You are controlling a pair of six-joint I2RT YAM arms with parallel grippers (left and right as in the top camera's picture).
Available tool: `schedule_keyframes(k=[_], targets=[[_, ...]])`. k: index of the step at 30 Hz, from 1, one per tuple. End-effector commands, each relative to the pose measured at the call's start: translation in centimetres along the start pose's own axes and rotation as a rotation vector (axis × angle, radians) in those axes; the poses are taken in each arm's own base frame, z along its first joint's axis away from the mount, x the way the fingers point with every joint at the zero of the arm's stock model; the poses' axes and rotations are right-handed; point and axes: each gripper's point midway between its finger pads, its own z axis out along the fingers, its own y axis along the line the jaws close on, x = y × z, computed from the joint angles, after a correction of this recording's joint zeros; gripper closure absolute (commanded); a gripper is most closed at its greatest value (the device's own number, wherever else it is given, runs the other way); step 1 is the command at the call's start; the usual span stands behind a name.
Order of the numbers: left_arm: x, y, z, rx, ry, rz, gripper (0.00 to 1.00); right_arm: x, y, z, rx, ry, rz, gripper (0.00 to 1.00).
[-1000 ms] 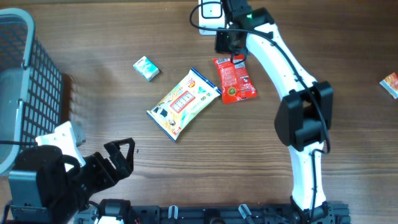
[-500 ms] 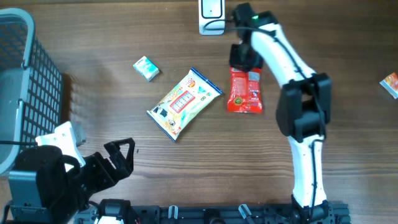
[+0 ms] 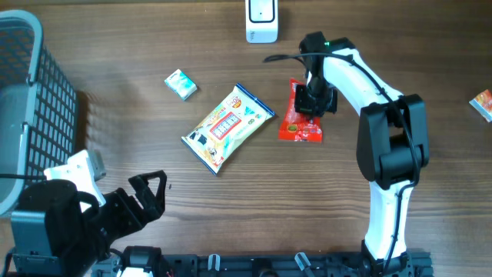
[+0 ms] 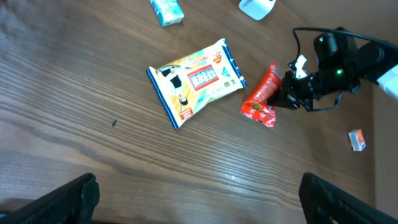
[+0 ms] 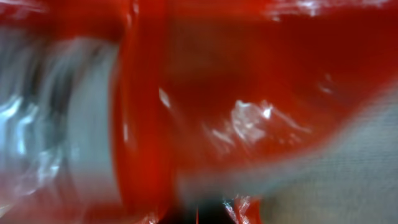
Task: Scan the item barcode
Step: 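Drag the red bag rightward and set it down on the table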
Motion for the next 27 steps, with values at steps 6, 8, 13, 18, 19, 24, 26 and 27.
schedule_keyframes(k=[6, 8, 13, 18, 19, 24, 26, 27], targets=[[0.0, 0.0, 0.0, 0.001, -0.001, -0.006, 0.0, -0.9, -2.0, -3.9, 0.069, -0.054, 0.008, 0.96], [0.0, 0.0, 0.0, 0.001, -0.001, -0.006, 0.0, -1.5, -2.2, -7.0, 0.048, -0.107, -0.013, 0.93], [0.0, 0.0, 0.0, 0.001, -0.001, -0.006, 0.0, -2.0, -4.6, -11.1, 0.019, -0.188, -0.044, 0.0], [0.0, 0.0, 0.0, 0.001, -0.001, -0.006, 0.0, -1.4, -4.8, -9.9, -0.271, -0.103, -0.099, 0.0], [0.0, 0.0, 0.0, 0.001, -0.001, -0.006, 0.0, -1.4, -4.5, -9.5, -0.354, -0.096, -0.104, 0.0], [0.0, 0.0, 0.0, 0.001, -0.001, -0.006, 0.0, -0.4, -2.8, -5.3, -0.666, -0.075, -0.085, 0.0], [0.0, 0.0, 0.0, 0.001, -0.001, -0.006, 0.0, 0.8, -1.7, -3.6, -0.775, -0.061, -0.086, 0.0], [0.0, 0.0, 0.0, 0.001, -0.001, -0.006, 0.0, 1.3, -1.4, -3.0, -0.801, -0.057, -0.086, 0.0]])
